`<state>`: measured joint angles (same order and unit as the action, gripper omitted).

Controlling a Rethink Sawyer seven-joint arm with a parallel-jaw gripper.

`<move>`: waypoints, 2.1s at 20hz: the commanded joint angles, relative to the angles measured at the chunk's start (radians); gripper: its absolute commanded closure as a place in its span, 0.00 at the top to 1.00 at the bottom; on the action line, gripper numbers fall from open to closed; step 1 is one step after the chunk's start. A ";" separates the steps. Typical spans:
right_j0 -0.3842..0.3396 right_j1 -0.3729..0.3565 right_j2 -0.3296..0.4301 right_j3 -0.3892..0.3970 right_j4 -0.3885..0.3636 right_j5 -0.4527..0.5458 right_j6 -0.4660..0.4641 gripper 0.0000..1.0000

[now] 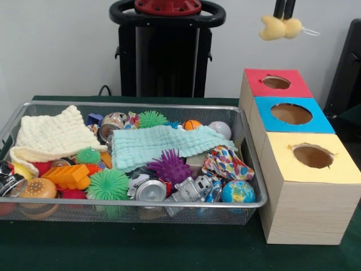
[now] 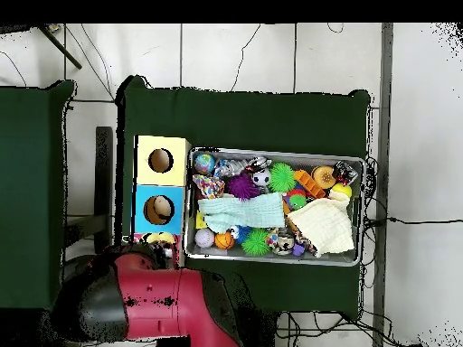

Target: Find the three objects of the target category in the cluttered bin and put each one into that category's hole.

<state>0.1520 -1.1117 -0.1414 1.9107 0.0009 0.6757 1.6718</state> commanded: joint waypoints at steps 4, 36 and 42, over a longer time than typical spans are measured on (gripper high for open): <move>-0.012 -0.006 0.002 0.114 0.024 0.066 0.170 0.00; -0.005 -0.004 0.012 0.192 0.008 -0.022 0.181 0.00; -0.007 -0.004 0.012 0.195 0.007 -0.029 0.180 0.00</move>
<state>0.1528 -1.1501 -0.1439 2.0371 0.0017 0.6755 1.6718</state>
